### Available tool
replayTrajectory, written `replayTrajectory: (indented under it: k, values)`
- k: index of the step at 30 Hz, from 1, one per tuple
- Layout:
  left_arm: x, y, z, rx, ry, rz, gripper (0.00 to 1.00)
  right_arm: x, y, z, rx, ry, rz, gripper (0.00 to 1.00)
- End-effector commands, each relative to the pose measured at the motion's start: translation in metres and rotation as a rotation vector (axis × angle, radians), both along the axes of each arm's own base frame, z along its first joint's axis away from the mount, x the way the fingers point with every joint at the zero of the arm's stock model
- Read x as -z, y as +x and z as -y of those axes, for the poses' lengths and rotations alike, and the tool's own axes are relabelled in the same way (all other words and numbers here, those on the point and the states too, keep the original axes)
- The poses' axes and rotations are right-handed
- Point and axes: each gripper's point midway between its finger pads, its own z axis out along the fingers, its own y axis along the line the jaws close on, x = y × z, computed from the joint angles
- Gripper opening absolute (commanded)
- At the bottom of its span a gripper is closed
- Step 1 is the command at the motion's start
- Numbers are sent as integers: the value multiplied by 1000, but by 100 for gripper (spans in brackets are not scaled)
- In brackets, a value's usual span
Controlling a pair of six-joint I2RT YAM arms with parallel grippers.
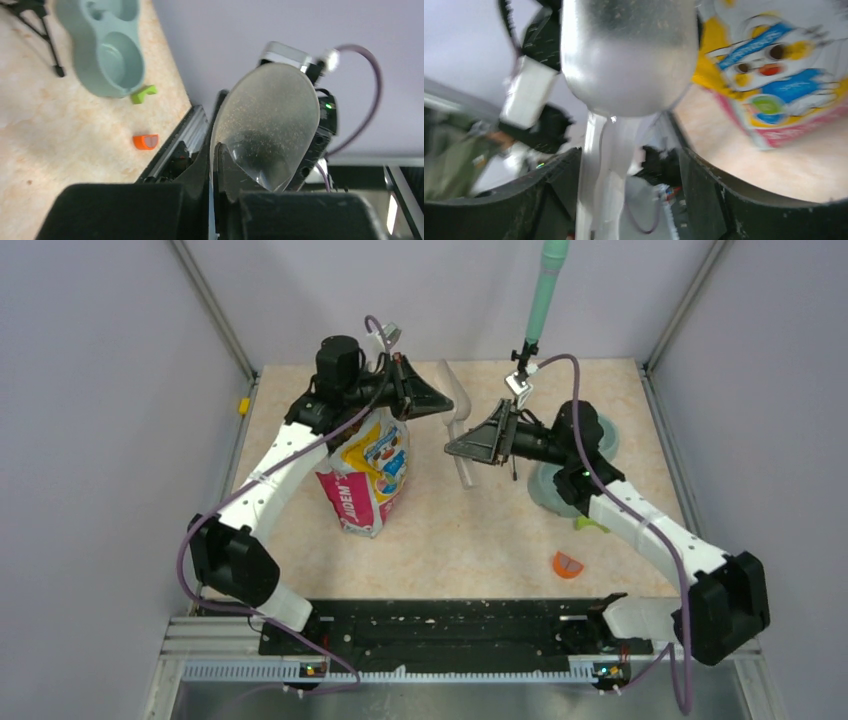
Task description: Serve the pet food
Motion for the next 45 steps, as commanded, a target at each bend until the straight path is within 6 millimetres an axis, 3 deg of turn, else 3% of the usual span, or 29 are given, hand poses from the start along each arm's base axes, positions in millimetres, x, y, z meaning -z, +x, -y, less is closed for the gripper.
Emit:
replayTrajectory:
  k: [1,5,9,12,17,24,28,32,33,36,38,42,45]
  values:
    - [29,35,-17,-226,179,-81,0,46,43,56,458,-469,114,72]
    - [58,48,-15,-288,271,-165,0,57,44,96,627,-641,172,76]
    - [77,57,-6,-351,361,-183,0,65,33,108,658,-769,224,78]
    - [89,60,0,-368,429,-203,0,61,28,113,731,-834,280,79]
    - [92,60,9,-355,439,-221,0,57,16,100,803,-1004,447,83]
    - [93,57,7,-358,452,-235,0,70,21,75,808,-1256,597,81]
    - [93,56,6,-363,452,-238,0,80,27,72,807,-1424,696,68]
    - [91,56,5,-367,453,-233,0,84,28,71,831,-1555,784,63]
    - [90,56,6,-365,451,-232,0,86,29,70,824,-1560,790,58]
    - [90,55,7,-356,447,-231,0,92,29,64,807,-1545,798,31]
    - [88,55,7,-350,440,-220,0,93,30,67,827,-1560,795,2]
    - [80,50,11,-308,417,-179,0,89,31,73,883,-1545,755,0]
    - [70,46,10,-286,411,-143,36,90,31,75,865,-1451,667,0]
